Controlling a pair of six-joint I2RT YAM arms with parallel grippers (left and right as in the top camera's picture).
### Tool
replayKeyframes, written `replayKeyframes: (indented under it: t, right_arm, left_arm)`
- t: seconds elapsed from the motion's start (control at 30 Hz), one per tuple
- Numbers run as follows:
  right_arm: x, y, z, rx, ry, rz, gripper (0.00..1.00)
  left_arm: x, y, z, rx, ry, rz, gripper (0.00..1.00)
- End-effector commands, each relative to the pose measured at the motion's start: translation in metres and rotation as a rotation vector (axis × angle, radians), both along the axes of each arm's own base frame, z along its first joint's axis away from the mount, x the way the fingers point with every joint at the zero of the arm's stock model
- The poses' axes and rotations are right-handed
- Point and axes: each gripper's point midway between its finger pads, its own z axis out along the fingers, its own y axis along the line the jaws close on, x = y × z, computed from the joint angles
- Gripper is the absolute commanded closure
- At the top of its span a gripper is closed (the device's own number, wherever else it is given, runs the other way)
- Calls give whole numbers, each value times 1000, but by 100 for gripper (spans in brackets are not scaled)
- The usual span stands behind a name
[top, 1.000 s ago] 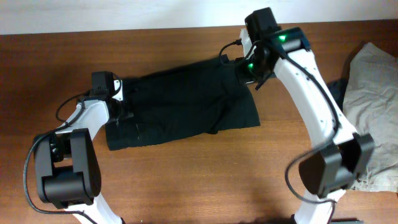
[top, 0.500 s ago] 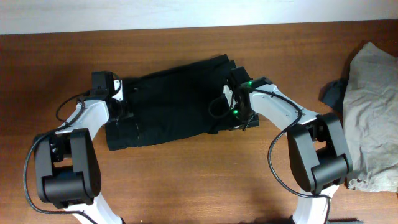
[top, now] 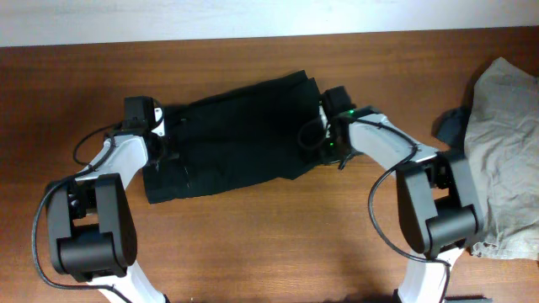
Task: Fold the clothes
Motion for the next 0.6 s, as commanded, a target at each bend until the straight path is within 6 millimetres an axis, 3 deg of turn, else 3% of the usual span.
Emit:
replayKeyframes:
  t: [0.0, 0.07, 0.13, 0.27, 0.3, 0.33, 0.37, 0.43, 0.57]
  right_arm:
    - [-8, -31, -23, -15, 79, -84, 96]
    - [-7, -26, -13, 44, 91, -88, 96]
    - [1, -17, 17, 103, 70, -81, 96]
    - [35, -20, 111, 148, -174, -63, 96]
    - [39, -23, 124, 158, -218, -69, 87]
    - [44, -28, 133, 171, -252, -70, 45]
    - [45, -29, 136, 205, -259, -48, 25]
    - [45, -31, 130, 306, -231, -26, 1]
    - [46, -23, 115, 539, -175, 46, 1]
  left_arm:
    - [-15, 17, -25, 81, 85, 21, 99]
    - [-15, 16, -25, 80, 84, 20, 100]
    - [-15, 17, -25, 81, 83, 21, 99]
    - [-13, 17, -23, 81, 78, 21, 99]
    - [-13, 17, -23, 81, 78, 21, 100]
    - [-13, 17, -23, 81, 78, 21, 100]
    - [-12, 17, -23, 81, 77, 21, 99]
    - [-13, 17, -23, 81, 78, 20, 99]
    - [-12, 17, -23, 80, 77, 21, 99]
